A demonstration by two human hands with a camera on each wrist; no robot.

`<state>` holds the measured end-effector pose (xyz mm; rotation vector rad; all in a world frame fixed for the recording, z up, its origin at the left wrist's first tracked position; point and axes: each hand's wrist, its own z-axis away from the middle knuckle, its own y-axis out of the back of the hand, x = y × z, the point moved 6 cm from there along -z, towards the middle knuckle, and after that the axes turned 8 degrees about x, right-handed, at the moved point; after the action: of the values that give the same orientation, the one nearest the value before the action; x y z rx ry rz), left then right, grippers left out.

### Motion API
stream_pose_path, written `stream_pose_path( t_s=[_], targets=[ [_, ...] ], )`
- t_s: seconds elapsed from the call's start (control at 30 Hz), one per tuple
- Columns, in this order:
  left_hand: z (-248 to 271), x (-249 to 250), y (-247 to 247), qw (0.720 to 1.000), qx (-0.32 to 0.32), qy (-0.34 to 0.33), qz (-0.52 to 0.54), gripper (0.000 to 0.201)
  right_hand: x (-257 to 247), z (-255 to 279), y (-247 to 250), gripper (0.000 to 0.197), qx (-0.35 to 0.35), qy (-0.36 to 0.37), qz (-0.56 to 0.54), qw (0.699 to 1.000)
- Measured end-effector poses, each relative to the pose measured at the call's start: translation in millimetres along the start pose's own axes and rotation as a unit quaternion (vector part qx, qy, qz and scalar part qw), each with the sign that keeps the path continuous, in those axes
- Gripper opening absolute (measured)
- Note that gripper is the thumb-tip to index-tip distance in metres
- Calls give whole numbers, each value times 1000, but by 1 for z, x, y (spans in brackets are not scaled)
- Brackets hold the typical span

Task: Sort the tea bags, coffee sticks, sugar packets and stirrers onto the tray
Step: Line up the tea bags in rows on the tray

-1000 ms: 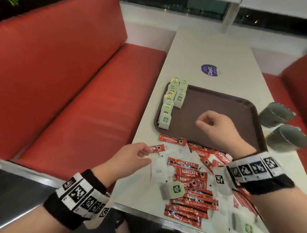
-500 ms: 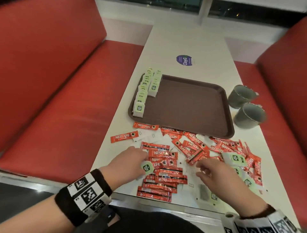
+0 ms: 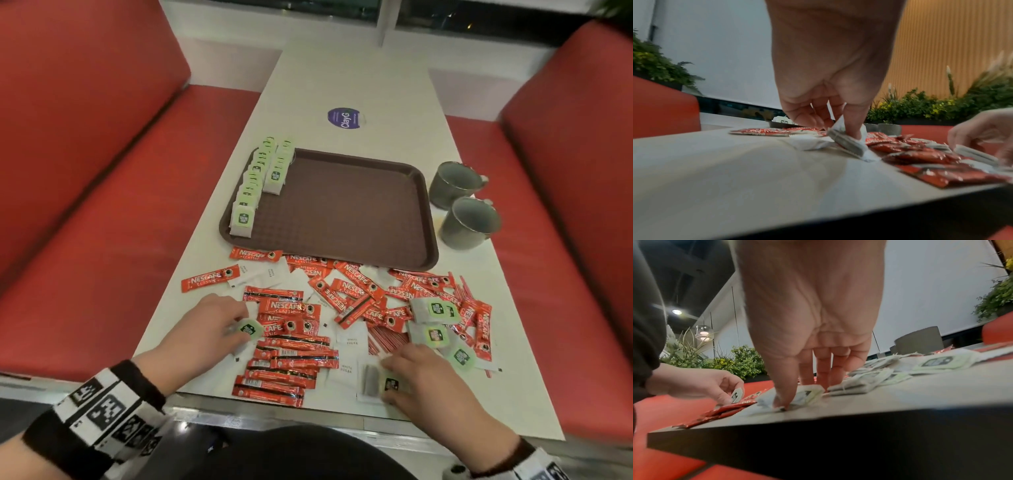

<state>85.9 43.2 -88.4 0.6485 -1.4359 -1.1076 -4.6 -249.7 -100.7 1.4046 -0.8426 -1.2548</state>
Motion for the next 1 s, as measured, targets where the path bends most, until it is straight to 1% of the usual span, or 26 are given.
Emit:
stream_pose_path(
  t_s=[0.13,0.2,0.23,0.27,0.3,0.33,0.37,0.4,0.43,0.47,0.5,0.57,0.6,0.63,0.67,0.7,0.73,0.8,0.83,0.87,0.9,0.97,1.0],
  targets=[
    [2,-1,19,997,41,33,55,14,1,-3,-2,32,19,-9,-24,999],
    [0,-4,30,987,71,74,125,13,2,-3,-2,29,22,-14,-47,999],
    [-2,-7,34,972,86,110,188,11,2,-3,-1,26,26,-19,-62,998],
    [-4,-10,37,944,99,155,275,11,3,-3,2,20,35,-27,-83,996],
    [-6,-11,38,899,100,201,376,12,4,-3,6,15,43,-41,-103,993],
    [-7,-7,36,844,87,239,472,12,6,-3,10,17,40,-61,-131,989],
    [-10,-1,35,800,71,260,536,13,7,-3,17,21,45,-83,-166,982],
    [-13,6,33,780,49,270,563,13,9,-4,24,23,59,-108,-207,971],
    [-16,16,31,775,21,269,571,15,11,-6,34,22,73,-129,-244,958],
    [-19,27,27,780,-11,262,568,16,11,-9,44,22,86,-141,-271,948],
    [-21,40,22,792,-44,251,555,17,10,-12,53,24,85,-140,-285,945],
    [-24,67,9,822,-107,219,515,17,-1,-21,66,30,41,-110,-295,948],
    [-25,82,2,834,-141,195,496,20,-9,-24,69,31,18,-95,-302,948],
    [-25,97,-5,840,-177,168,484,29,-17,-28,72,31,6,-80,-306,949],
    [-24,111,-13,840,-217,143,476,39,-25,-31,74,28,5,-66,-305,950],
    [-21,123,-19,835,-261,118,470,44,-33,-36,75,23,10,-50,-300,953],
    [-18,131,-25,828,-301,95,464,44,-41,-40,74,18,18,-40,-295,954],
    [-14,137,-33,805,-366,68,461,40,-48,-46,69,15,35,-48,-305,951],
    [-13,138,-36,790,-387,68,471,40,-48,-49,65,16,41,-64,-326,942],
    [-13,137,-38,775,-400,75,484,41,-47,-50,61,19,44,-82,-351,932],
    [-12,136,-39,766,-405,83,492,41,-46,-51,59,23,43,-96,-376,921],
    [-13,133,-41,764,-391,109,501,38,-44,-50,57,30,37,-102,-424,899],
    [-14,130,-42,764,-374,131,509,36,-38,-49,59,32,42,-105,-429,896]
  ],
)
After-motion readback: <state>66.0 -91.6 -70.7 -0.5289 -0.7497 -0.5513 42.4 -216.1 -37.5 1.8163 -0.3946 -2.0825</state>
